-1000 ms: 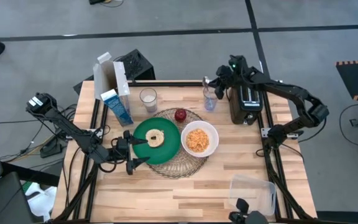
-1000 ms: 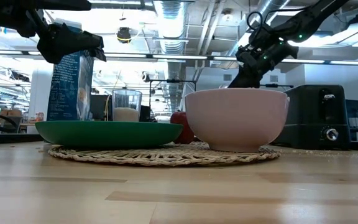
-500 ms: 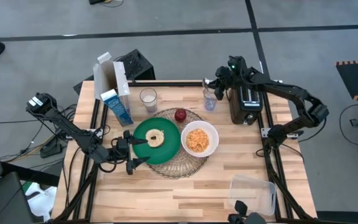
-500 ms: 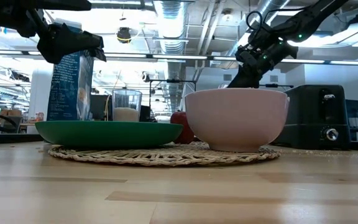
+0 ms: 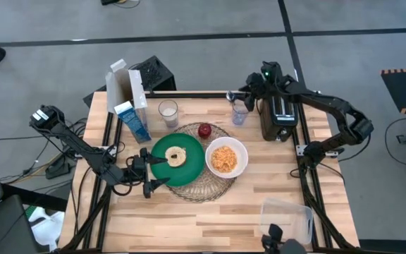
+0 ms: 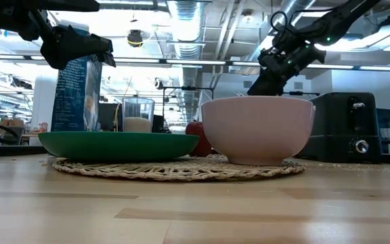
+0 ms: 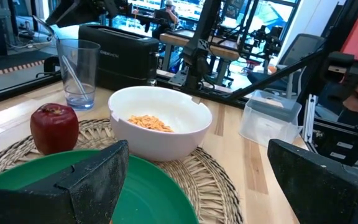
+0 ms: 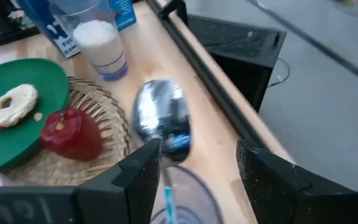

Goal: Arrange a breakfast setting
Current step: Put the white spoon on the left side of the table beside the placemat

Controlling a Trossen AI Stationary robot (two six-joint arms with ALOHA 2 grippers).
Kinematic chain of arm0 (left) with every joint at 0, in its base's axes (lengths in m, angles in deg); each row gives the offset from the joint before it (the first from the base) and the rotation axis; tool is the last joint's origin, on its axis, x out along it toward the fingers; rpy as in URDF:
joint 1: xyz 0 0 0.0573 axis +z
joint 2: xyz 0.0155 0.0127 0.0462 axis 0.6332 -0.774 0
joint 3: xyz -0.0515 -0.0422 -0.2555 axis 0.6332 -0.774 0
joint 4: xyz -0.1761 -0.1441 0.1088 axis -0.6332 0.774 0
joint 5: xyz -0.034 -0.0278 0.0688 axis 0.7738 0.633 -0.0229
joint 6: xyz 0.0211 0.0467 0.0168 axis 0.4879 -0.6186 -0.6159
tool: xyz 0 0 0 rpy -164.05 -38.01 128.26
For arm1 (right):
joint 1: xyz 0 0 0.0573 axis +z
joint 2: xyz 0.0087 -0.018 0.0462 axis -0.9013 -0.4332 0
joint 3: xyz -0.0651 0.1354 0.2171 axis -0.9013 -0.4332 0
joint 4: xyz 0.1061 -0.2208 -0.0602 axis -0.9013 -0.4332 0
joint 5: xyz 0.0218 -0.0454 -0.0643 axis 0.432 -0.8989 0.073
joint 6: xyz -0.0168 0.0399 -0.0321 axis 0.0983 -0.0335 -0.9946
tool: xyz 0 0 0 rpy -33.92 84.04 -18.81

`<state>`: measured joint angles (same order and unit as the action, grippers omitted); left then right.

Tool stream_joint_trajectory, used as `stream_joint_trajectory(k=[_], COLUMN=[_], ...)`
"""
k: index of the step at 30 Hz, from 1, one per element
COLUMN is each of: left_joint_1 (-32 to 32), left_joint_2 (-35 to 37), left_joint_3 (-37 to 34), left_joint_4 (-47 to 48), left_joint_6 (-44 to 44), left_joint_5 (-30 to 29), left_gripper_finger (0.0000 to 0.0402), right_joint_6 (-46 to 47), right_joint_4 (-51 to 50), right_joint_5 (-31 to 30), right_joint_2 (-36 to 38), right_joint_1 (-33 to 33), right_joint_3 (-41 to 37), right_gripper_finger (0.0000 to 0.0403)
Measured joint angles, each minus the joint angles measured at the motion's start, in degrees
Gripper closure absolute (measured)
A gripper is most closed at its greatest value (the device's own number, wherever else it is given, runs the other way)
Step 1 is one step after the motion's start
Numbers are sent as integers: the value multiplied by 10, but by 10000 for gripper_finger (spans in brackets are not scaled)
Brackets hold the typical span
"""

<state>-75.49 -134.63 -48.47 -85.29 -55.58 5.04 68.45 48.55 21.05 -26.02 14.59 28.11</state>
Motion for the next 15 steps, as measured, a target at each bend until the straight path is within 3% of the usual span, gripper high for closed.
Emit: stream_joint_trajectory(k=[10,15], left_joint_1=[0,0], left_joint_2=[0,0], left_joint_3=[0,0], left_joint_4=[9,10], left_joint_6=[-4,-13], left_joint_5=[1,0], left_gripper_finger=[33,33], right_joint_6=[-39,-63], right_joint_4=[6,1], right_joint_5=[62,38], right_joint_2=[-4,-4], right_joint_1=[3,30], right_joint_3=[0,0], right_gripper_finger=[163,163])
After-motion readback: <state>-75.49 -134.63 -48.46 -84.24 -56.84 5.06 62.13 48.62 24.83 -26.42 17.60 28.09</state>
